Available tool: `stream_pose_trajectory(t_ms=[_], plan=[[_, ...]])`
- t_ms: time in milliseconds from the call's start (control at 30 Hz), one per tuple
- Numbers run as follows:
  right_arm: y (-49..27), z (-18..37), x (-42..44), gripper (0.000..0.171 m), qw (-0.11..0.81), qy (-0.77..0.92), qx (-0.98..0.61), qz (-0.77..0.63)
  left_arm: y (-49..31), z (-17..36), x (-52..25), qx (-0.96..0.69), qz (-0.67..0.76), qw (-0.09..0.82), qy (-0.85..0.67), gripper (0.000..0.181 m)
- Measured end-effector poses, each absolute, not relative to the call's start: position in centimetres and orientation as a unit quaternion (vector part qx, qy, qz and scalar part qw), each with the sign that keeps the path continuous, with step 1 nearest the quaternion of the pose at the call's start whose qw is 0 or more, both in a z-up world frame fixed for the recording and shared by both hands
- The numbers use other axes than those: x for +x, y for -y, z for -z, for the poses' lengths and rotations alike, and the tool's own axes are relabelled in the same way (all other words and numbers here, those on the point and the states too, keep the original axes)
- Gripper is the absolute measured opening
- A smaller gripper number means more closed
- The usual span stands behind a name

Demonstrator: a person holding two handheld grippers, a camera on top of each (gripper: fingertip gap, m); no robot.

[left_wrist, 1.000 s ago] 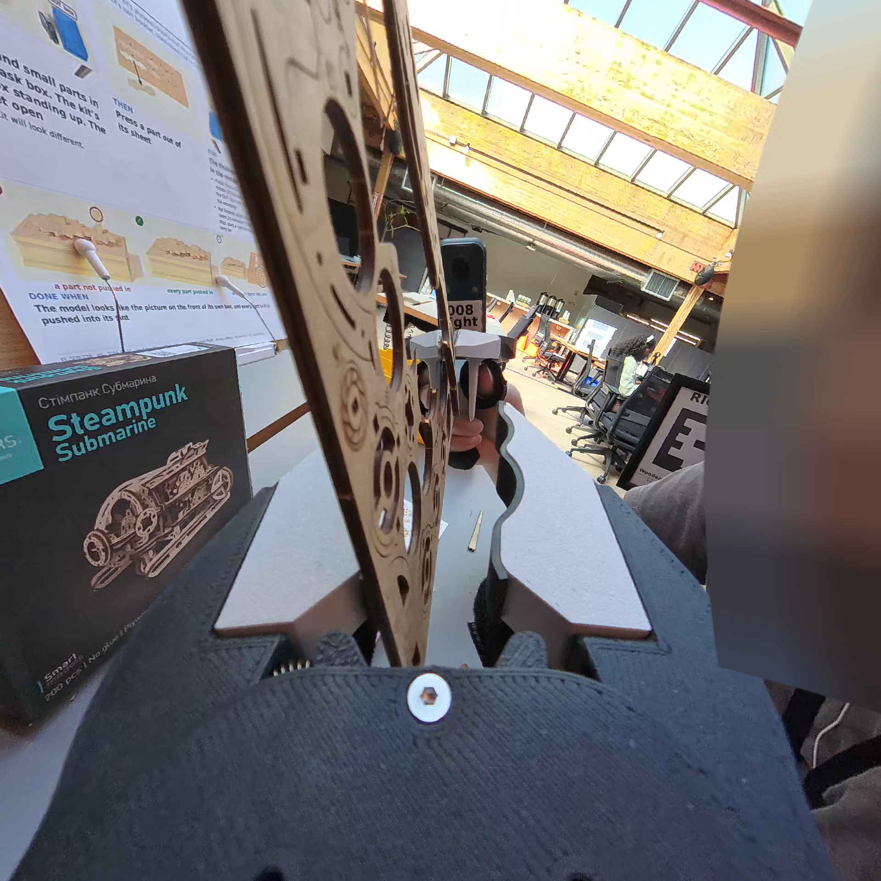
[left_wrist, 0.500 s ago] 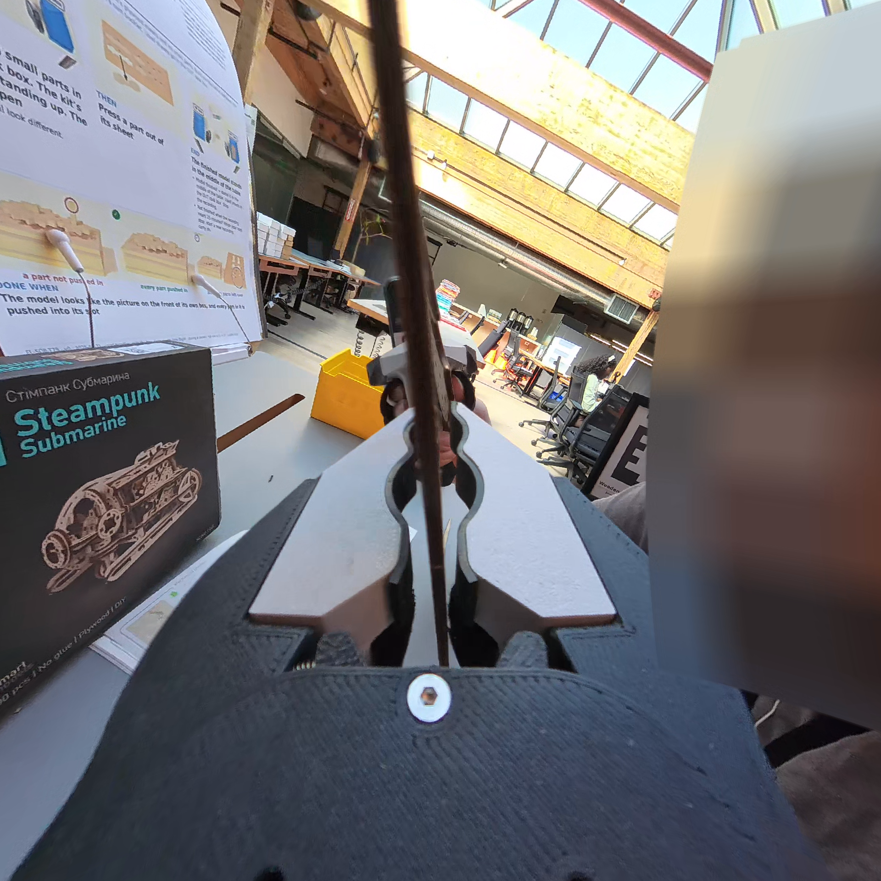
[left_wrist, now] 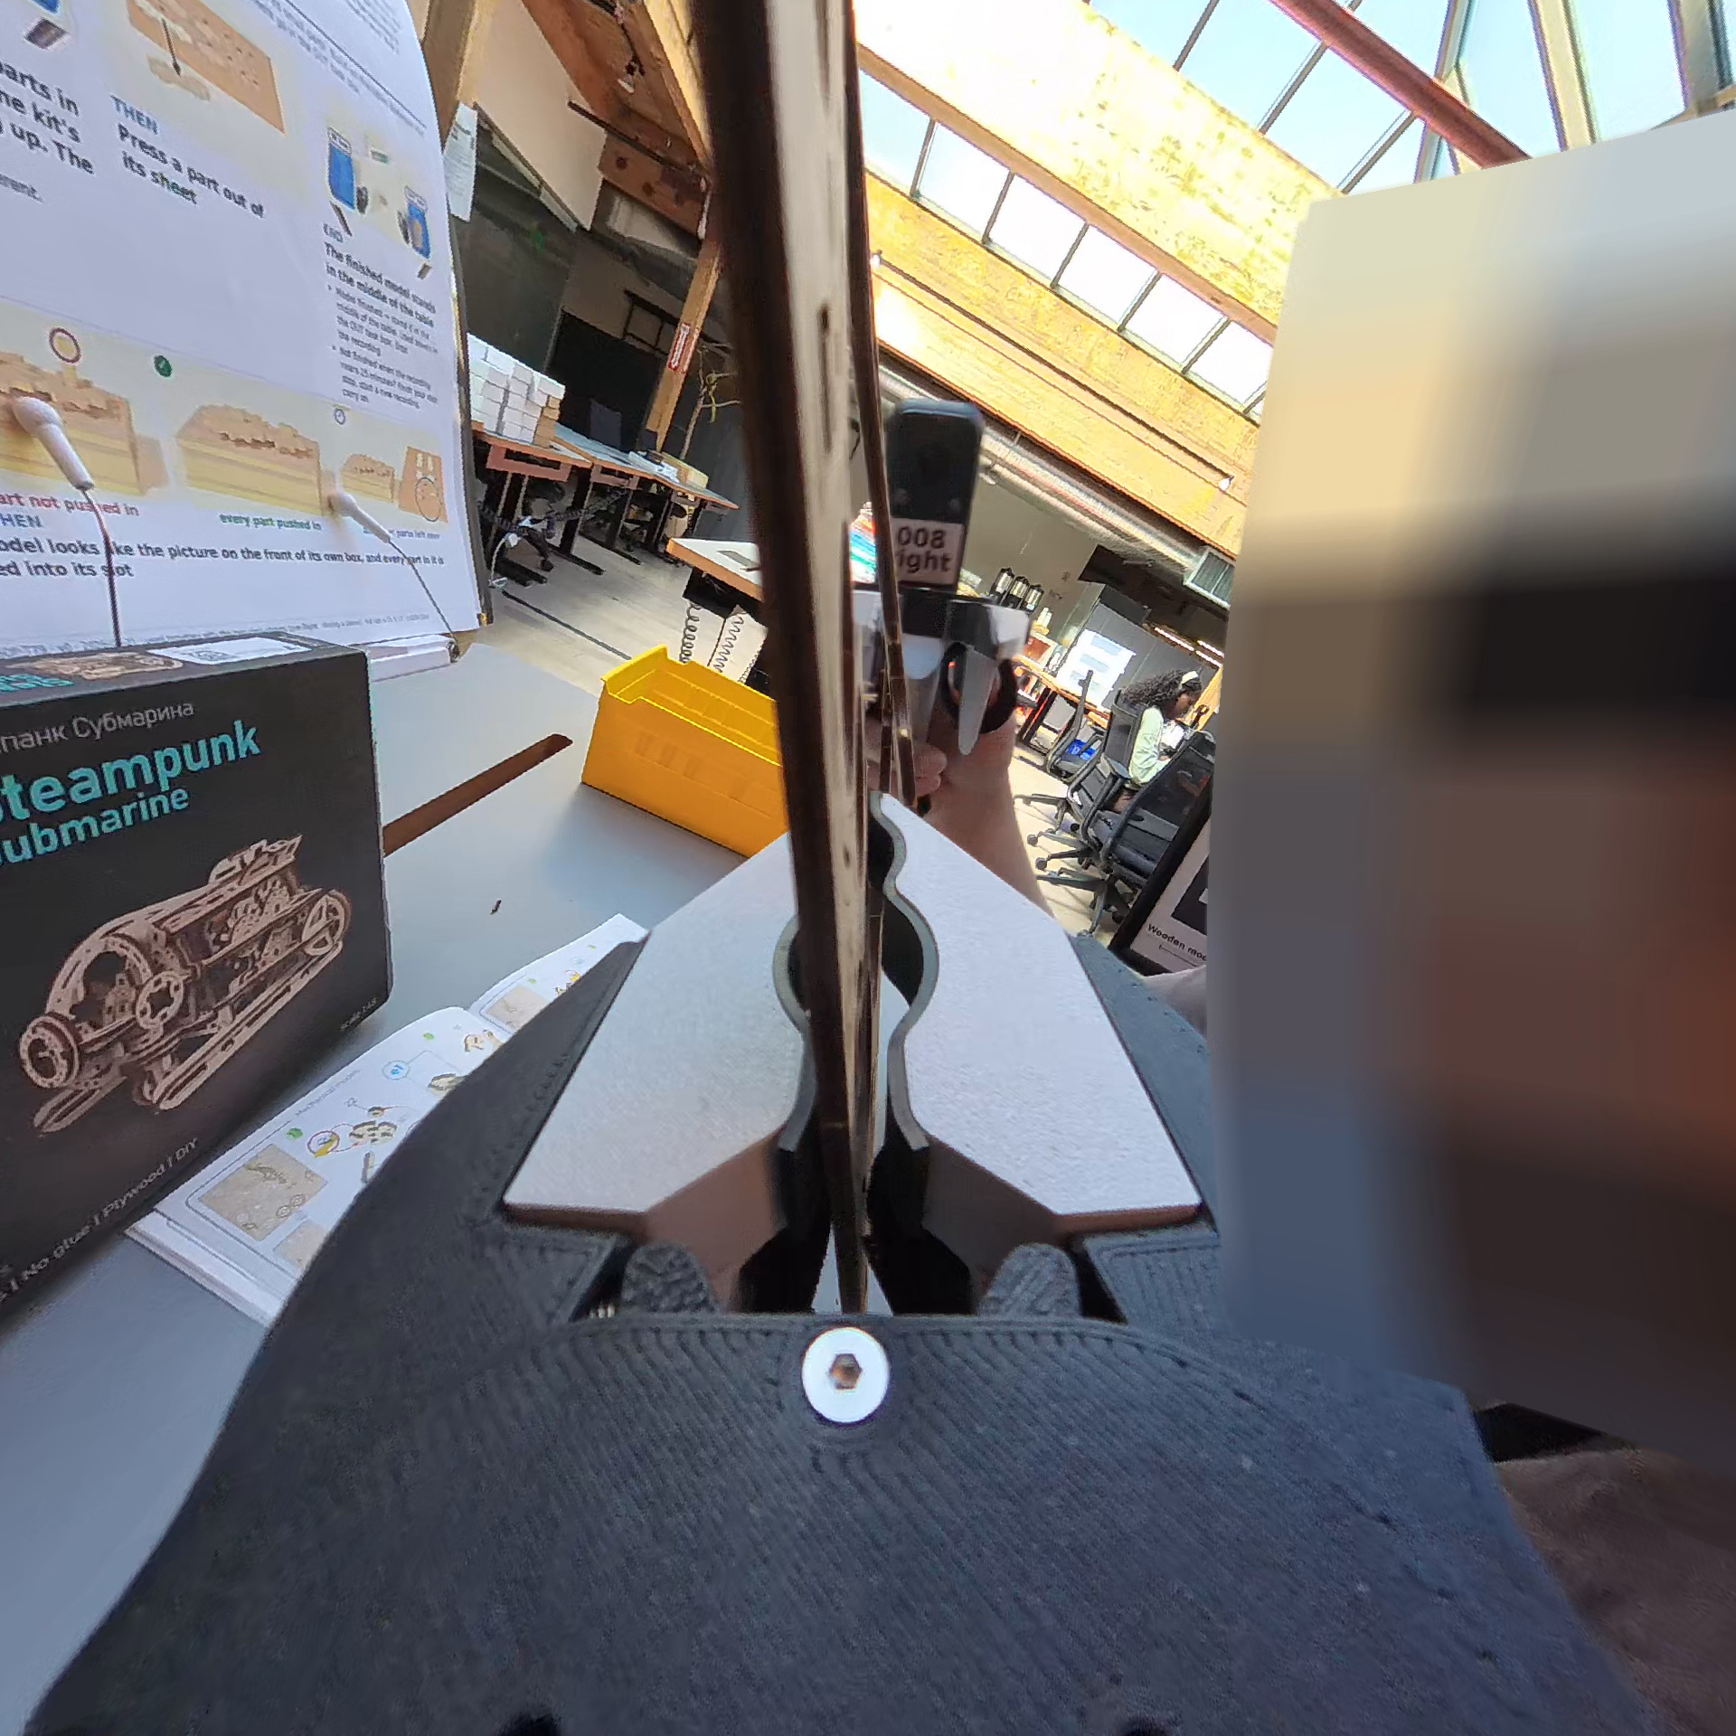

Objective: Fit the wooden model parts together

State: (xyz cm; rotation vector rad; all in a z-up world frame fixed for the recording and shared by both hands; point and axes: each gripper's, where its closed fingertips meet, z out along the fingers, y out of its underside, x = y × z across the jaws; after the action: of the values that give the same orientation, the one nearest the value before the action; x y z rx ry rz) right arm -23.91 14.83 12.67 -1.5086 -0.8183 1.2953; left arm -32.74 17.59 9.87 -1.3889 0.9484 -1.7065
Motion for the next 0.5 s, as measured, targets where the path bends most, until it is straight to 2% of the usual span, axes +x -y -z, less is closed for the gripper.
stream_pose_trajectory(t_ms=[33,100,167,267,400,500], plan=[[-14.0,-11.7,-22.8,0.036,0.469,0.364,-0.647,-0.479,-17.7,-9.9,-32.9,-0.544,0.66,0.366,-0.366,0.0],[-12.7,-8.7,-19.9,0.042,0.47,0.43,-0.692,-0.34,-18.0,-10.1,-33.5,-0.551,0.651,0.375,-0.362,0.0],[-11.8,-4.3,-17.1,0.043,0.421,0.488,-0.733,-0.219,-18.1,-10.4,-34.1,-0.552,0.647,0.383,-0.361,0.0],[-8.1,3.6,-14.5,0.024,0.254,0.523,-0.794,-0.176,-18.1,-10.9,-34.8,-0.551,0.64,0.393,-0.364,0.0],[-3.5,12.2,-10.0,0.028,0.111,0.567,-0.815,-0.044,-18.0,-11.3,-35.5,-0.547,0.639,0.4,-0.363,0.0],[-2.6,14.4,-8.9,0.032,0.086,0.595,-0.799,0.011,-17.9,-11.4,-35.4,-0.546,0.642,0.395,-0.365,0.0]])
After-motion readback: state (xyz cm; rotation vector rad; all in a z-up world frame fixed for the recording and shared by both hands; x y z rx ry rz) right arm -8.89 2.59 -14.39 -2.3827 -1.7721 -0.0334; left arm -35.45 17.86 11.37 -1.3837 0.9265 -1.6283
